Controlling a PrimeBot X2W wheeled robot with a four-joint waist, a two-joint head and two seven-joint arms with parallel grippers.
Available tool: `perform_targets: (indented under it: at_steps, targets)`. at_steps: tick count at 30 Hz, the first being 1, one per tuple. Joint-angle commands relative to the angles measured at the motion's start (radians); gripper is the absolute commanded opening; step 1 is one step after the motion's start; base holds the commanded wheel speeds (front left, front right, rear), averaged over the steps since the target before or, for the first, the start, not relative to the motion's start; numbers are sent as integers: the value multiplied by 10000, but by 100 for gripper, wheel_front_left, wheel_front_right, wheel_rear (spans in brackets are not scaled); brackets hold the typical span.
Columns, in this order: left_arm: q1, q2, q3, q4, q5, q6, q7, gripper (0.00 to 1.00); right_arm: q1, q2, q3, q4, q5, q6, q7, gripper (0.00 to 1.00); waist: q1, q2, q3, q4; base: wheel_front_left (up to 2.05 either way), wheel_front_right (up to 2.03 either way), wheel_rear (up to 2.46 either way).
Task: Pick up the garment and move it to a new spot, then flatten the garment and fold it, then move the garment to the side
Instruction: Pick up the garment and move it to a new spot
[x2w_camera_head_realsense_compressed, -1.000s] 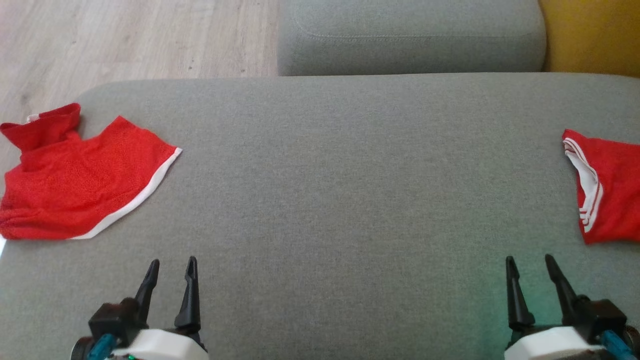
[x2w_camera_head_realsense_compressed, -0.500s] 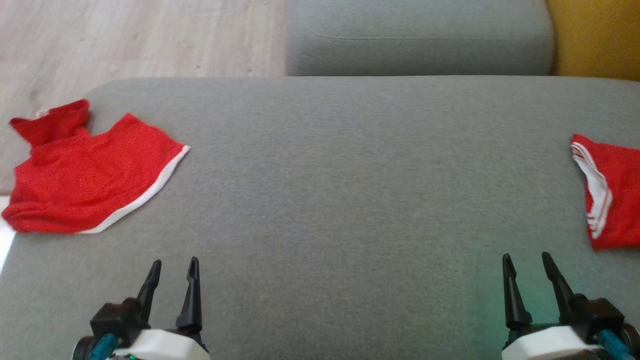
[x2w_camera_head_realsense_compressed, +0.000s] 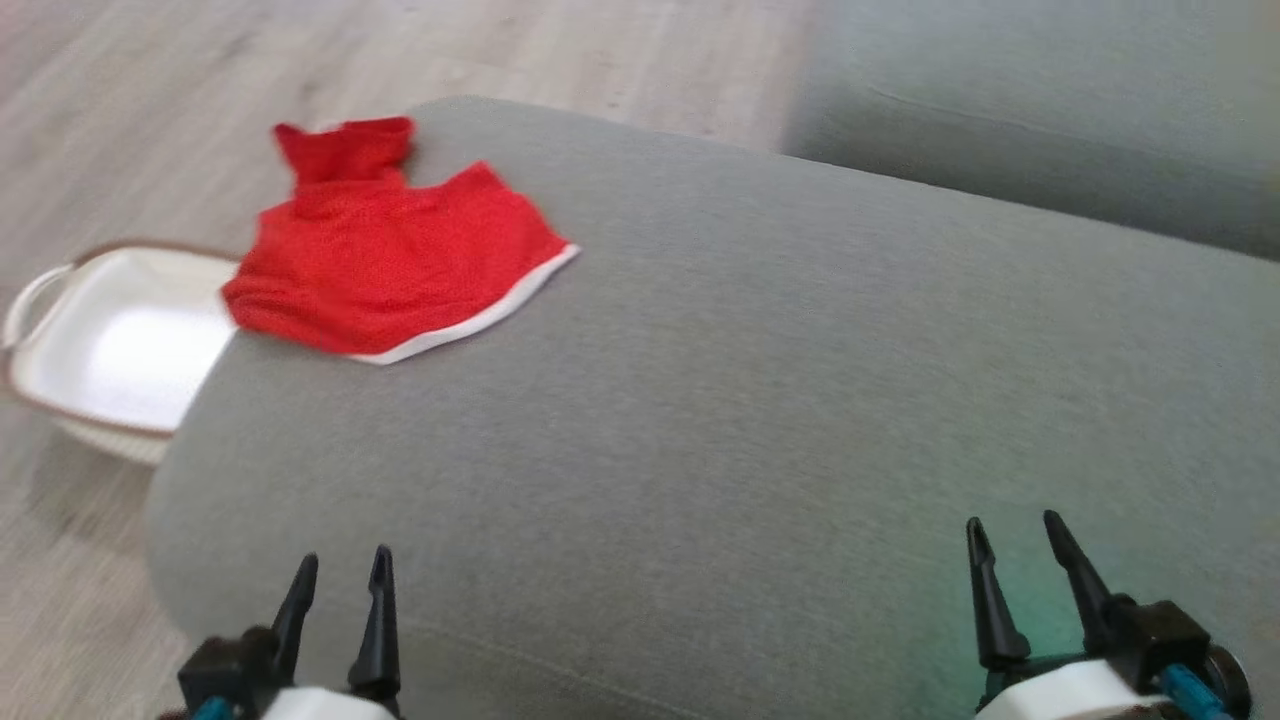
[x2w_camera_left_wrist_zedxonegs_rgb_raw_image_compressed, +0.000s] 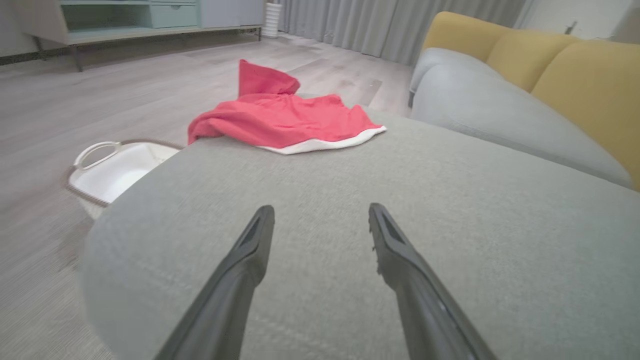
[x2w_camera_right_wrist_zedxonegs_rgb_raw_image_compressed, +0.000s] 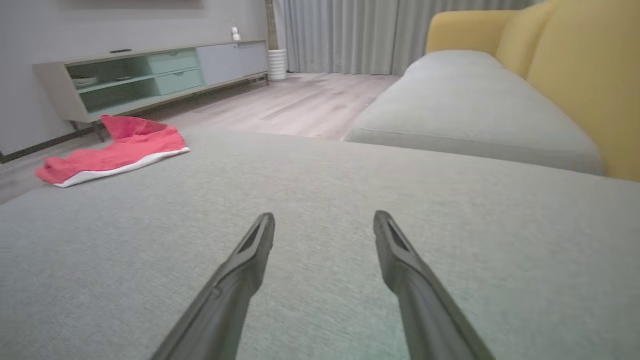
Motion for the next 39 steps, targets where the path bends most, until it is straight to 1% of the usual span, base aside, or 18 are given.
perform_targets:
  at_steps: [1,4,8,12,16,17,19,22,24,25,28,29,32,35,37,38,39]
  targets:
    - [-220,-9,329,-268,-68,72,-124,100,-397,-84,297,-267,-29,-7,-108,100,1,0,-91,642,0,0,0]
    - [-91,-9,422,-356,-149,134,-124,100,-462,-84,427,-237,-61,-7,-108,100,1,0,-88,797,0,0,0]
    - [-153,-9,572,-559,-286,210,-124,100,-576,-84,539,-250,-200,-7,-108,100,1,0,157,680,0,0,0]
    - [-828,-9,840,-805,-457,118,-124,100,-851,-84,373,-341,-574,-7,-108,100,1,0,915,373,0,0,0]
    - [-2183,-9,1294,-706,-773,19,-124,100,-1400,-84,47,-590,-1221,-7,-108,100,1,0,2176,76,0,0,0]
    - [-3033,-9,1555,-257,-844,-12,-124,100,-1663,-84,-141,-721,-1574,-7,-108,100,1,0,2760,3,0,0,0]
    - [-4023,118,1730,476,-828,-14,-124,100,-1901,-84,-352,-889,-1929,-7,-106,100,1,0,3398,-28,0,0,0]
    - [-5615,424,1894,1953,-893,73,-15,100,-2217,-201,-536,-1180,-2317,-7,-11,100,1,0,4187,-89,0,0,0]
    - [-6633,610,1940,2963,-953,125,252,100,-2404,-360,-622,-1431,-2436,-7,99,100,1,0,4633,-133,0,0,0]
    - [-7547,794,1924,3990,-990,128,581,100,-2543,-516,-674,-1702,-2474,-7,222,100,1,0,5007,-177,0,0,0]
    - [-8711,1049,1948,5434,-1037,177,850,100,-2657,-718,-662,-2102,-2488,-7,437,100,1,0,5435,-271,0,0,0]
    - [-8711,1049,1948,5434,-1037,177,850,100,-2657,-718,-662,-2102,-2488,-7,437,100,1,0,5435,-271,0,0,0]
    - [-9616,1203,1858,6647,-973,228,892,100,-2665,-860,-621,-2474,-2459,-7,641,100,1,0,5721,-342,0,0,0]
    - [-10214,1275,1682,7845,-914,166,1286,100,-2601,-907,-627,-2718,-2400,-7,784,100,1,0,5782,-412,0,0,0]
    - [-10485,1328,1602,8514,-936,34,1634,29,-2563,-877,-640,-2779,-2359,-7,824,100,1,0,5720,-486,0,0,0]
    - [-10596,1367,1580,8748,-956,-51,1712,0,-2550,-836,-654,-2784,-2332,-7,817,100,1,0,5660,-526,0,0,0]
    - [-10680,1419,1500,8957,-931,-177,1819,0,-2535,-800,-648,-2760,-2319,-7,801,100,1,0,5573,-566,0,0,0]
